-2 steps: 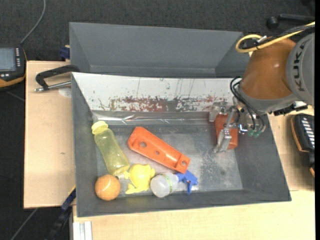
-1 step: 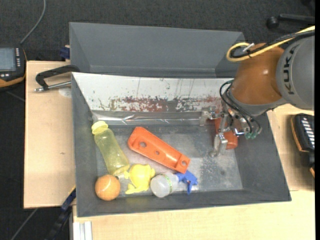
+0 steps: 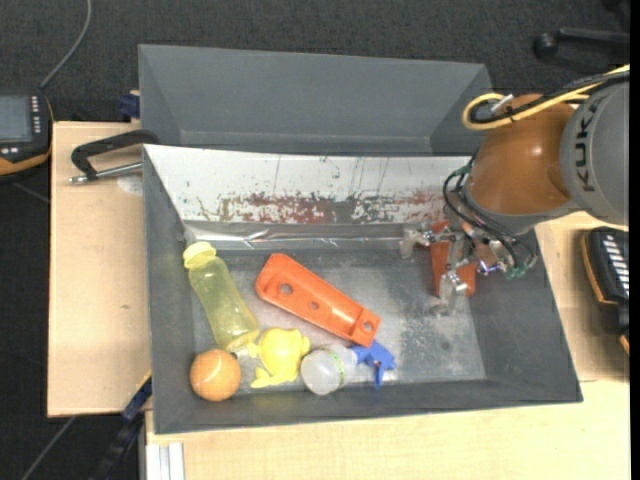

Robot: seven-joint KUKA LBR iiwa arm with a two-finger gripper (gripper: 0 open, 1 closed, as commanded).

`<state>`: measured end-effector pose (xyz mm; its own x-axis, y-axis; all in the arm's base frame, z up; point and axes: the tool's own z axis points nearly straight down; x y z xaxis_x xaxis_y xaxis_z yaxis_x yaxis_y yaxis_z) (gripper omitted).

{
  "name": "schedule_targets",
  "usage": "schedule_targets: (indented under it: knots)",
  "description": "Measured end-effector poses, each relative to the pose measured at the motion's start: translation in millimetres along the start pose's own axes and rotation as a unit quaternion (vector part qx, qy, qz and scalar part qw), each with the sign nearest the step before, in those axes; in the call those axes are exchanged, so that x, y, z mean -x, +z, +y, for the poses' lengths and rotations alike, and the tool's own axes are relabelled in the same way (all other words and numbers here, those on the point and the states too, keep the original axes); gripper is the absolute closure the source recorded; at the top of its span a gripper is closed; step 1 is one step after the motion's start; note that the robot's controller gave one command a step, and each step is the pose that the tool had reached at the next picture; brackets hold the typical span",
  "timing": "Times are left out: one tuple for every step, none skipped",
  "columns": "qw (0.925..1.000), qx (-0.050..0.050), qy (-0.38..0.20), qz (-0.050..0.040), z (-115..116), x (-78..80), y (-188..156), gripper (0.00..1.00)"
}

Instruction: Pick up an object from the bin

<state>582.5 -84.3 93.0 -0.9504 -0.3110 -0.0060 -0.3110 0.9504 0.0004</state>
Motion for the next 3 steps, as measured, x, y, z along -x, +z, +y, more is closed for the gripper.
schedule_targets:
  knots:
    - [0.9939, 0.000, 0.110, -0.0002, -12, -1.3, 11, 0.00]
    - [0.9999, -0.001, 0.011, -0.0030, -31, -2.6, 16, 0.00]
    - [0.9994, -0.001, -0.034, -0.0031, -38, -2.8, 17, 0.00]
